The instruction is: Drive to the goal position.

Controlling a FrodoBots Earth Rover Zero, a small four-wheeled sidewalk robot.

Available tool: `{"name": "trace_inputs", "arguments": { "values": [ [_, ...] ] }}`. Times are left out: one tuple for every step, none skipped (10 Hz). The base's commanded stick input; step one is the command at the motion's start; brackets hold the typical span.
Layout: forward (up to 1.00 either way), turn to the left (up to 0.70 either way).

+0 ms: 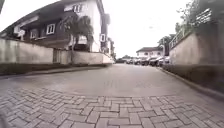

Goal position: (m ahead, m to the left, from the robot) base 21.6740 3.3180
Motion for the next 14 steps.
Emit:
{"name": "trace_inputs", "arguments": {
  "values": [
    [0.7, 0.0],
    [0.7, 0.0],
    [0.7, 0.0],
    [0.7, 0.0],
    [0.7, 0.0],
    [0.7, 0.0],
    [0.7, 0.0],
    [0.7, 0.0],
    [0.7, 0.0],
    [0.7, 0.0],
    [0.7, 0.0],
    [0.7, 0.0],
    [0.7, 0.0],
    [0.7, 0.0]
  ]
}}
